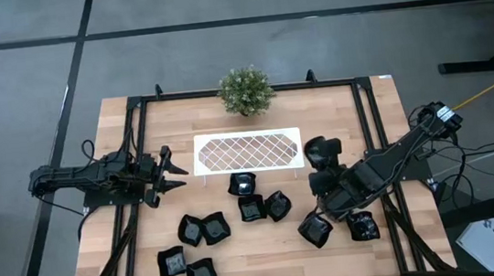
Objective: Pick & Place Mini shaped plates
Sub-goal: Put the black leaf-shaped plate on the shelf
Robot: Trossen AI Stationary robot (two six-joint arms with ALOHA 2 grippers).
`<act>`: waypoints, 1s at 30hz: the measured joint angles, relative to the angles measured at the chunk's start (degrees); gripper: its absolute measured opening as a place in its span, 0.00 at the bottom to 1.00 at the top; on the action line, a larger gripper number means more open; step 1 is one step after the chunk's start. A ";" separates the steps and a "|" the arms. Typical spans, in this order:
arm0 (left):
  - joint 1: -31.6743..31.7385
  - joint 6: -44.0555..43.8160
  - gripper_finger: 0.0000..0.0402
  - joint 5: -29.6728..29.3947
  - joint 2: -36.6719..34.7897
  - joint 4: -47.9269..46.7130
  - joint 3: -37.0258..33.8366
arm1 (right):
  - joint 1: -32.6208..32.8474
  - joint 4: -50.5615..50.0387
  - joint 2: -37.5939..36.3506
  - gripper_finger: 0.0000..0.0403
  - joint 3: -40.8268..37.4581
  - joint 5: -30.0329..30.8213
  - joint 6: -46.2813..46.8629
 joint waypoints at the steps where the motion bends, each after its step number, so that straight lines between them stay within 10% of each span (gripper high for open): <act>1: 0.00 0.00 0.36 0.00 0.00 0.00 0.00 | -0.02 0.90 0.00 0.00 0.00 0.39 -2.10; 17: 0.00 0.00 0.36 0.00 0.00 0.00 -0.01 | -3.21 21.08 0.02 0.00 0.00 0.73 -41.74; 30: 0.02 0.00 0.36 0.00 0.00 0.00 0.00 | -13.18 21.71 0.02 0.00 -0.02 -5.77 -37.44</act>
